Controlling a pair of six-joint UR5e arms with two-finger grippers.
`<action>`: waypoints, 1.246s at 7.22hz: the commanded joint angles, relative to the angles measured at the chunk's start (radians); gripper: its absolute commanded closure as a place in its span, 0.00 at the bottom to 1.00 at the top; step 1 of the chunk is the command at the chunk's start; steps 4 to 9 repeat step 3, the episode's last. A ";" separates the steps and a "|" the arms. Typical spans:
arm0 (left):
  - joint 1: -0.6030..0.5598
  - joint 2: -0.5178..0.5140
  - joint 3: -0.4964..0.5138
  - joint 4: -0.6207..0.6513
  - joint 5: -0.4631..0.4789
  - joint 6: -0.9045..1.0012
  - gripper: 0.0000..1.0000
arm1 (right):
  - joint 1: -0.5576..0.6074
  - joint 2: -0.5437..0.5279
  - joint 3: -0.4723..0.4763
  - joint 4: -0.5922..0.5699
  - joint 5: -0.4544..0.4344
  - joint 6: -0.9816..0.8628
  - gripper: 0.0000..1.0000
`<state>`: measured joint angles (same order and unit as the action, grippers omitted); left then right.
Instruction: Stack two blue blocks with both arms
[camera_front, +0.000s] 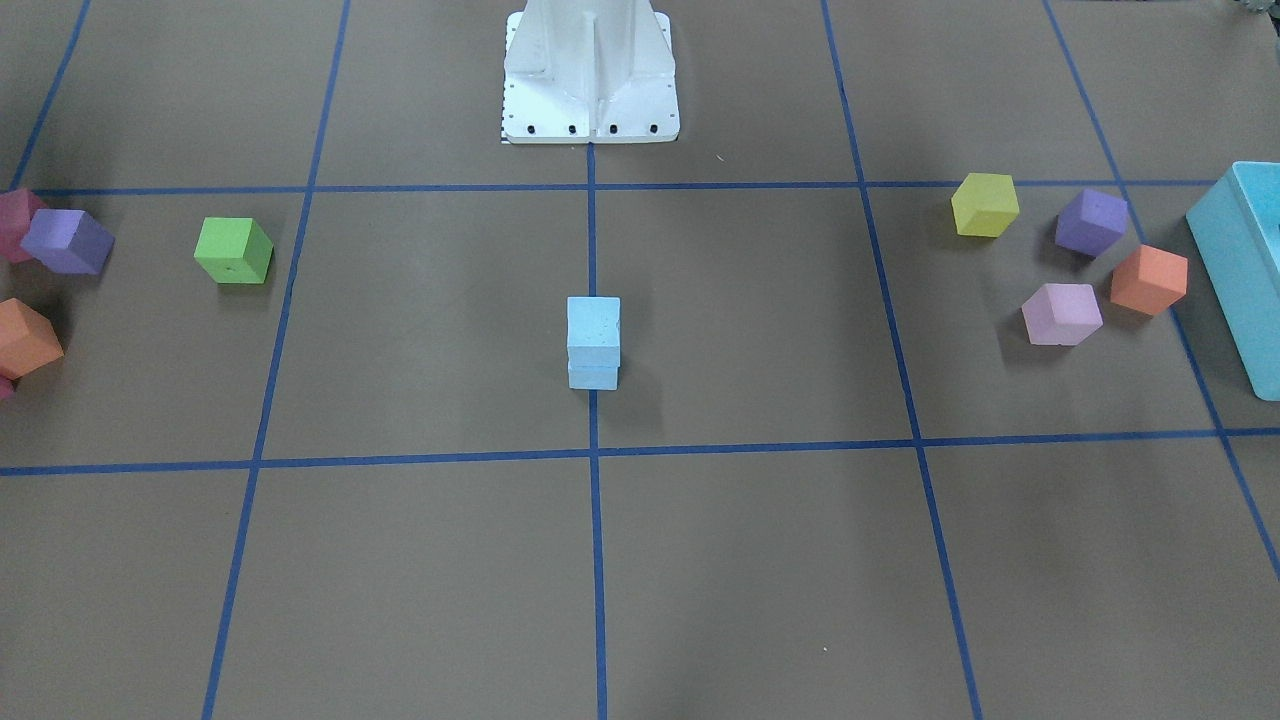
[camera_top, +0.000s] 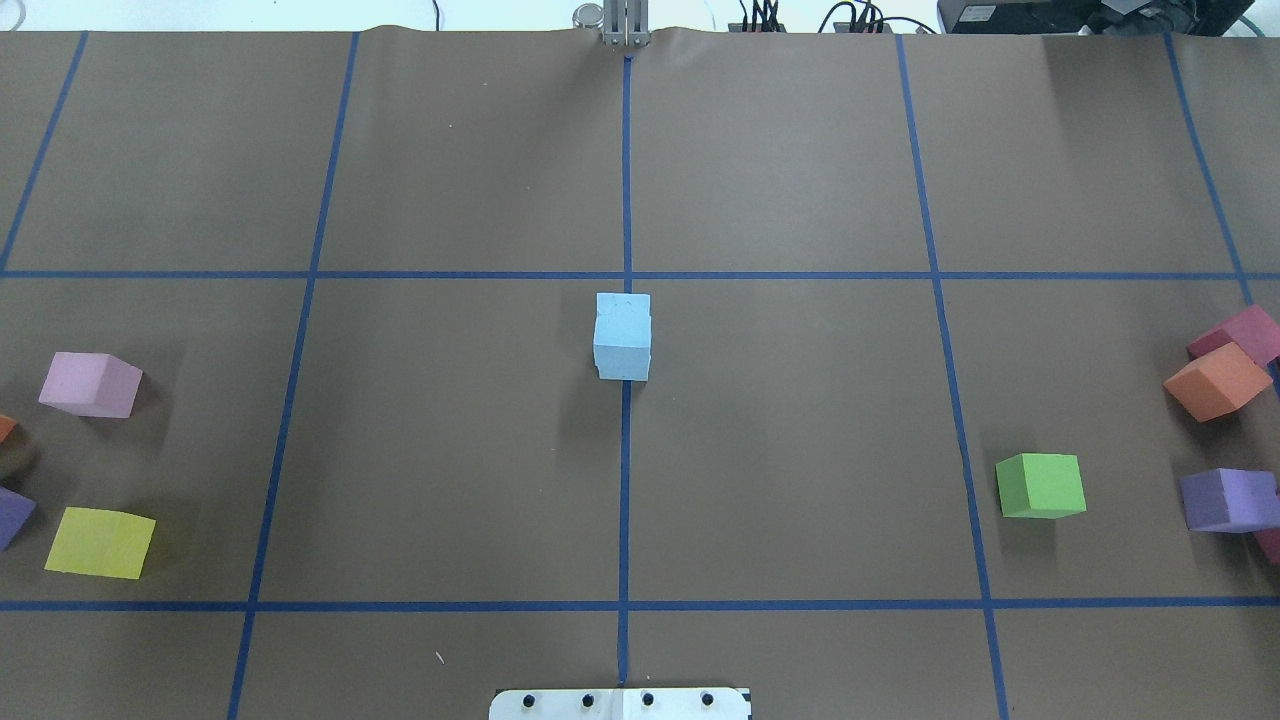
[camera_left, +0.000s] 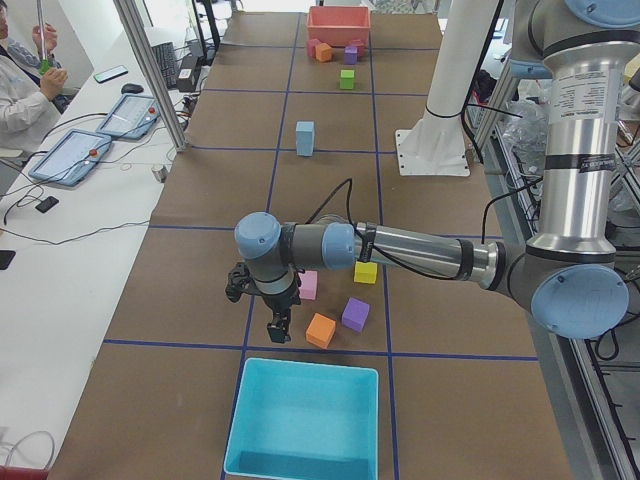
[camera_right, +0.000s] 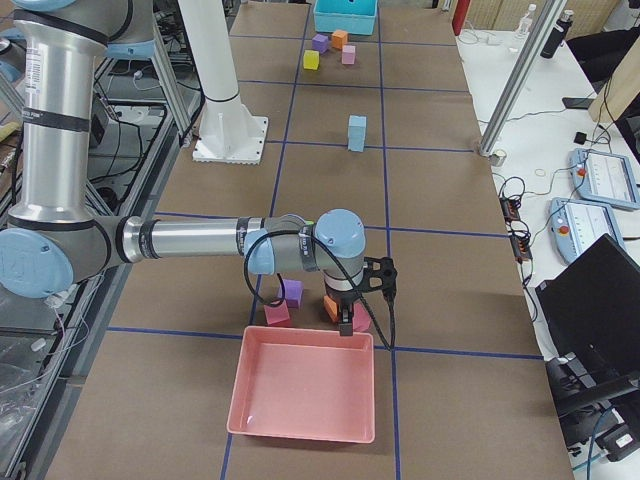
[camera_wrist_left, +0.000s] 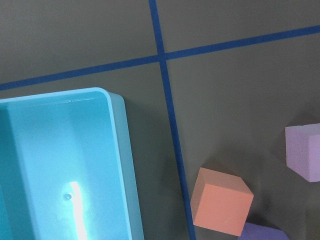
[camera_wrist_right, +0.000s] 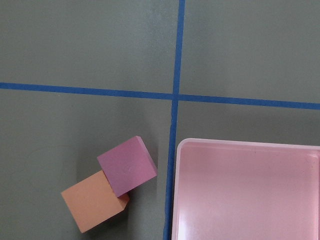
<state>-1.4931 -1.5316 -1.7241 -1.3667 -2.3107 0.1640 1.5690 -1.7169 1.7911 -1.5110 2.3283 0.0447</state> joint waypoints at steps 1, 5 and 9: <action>0.001 0.019 0.001 -0.005 -0.029 0.000 0.01 | 0.000 0.000 0.001 -0.003 0.000 0.000 0.00; 0.001 0.019 0.000 -0.003 -0.029 0.000 0.01 | 0.000 -0.006 0.007 -0.003 0.000 0.000 0.00; 0.001 0.019 0.000 -0.003 -0.029 0.000 0.01 | 0.000 -0.006 0.007 -0.003 0.000 0.000 0.00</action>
